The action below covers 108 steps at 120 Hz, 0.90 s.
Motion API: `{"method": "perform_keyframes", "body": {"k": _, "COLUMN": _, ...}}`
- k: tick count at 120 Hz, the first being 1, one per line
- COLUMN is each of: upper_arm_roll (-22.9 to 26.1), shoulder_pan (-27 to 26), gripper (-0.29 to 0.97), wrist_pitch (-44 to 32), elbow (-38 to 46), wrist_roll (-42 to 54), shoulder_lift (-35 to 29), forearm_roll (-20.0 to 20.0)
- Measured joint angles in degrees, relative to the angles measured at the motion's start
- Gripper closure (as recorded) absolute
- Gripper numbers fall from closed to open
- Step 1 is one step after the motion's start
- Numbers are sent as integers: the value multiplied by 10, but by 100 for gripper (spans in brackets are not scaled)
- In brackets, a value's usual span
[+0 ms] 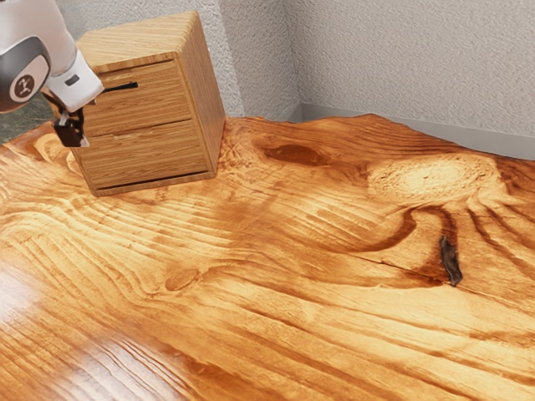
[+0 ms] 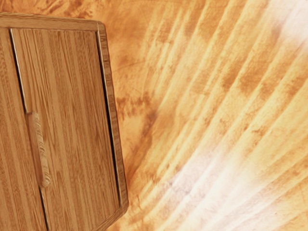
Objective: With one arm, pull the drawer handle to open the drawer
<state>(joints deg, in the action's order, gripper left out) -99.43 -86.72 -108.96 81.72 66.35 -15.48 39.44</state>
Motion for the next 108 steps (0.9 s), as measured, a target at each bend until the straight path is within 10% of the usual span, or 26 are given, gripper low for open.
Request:
{"method": "perform_keyframes", "body": {"k": 40, "upper_arm_roll": -217, "shoulder_pan": -197, "gripper": 0, "wrist_pitch": -55, "elbow": -49, "wrist_roll": -61, "shoulder_lift": -44, "forearm_roll": 3}}
{"method": "perform_keyframes", "body": {"k": 108, "upper_arm_roll": -348, "shoulder_pan": -338, "gripper": 0, "wrist_pitch": -139, "elbow": -225, "wrist_roll": -77, "shoulder_lift": -177, "forearm_roll": 3}}
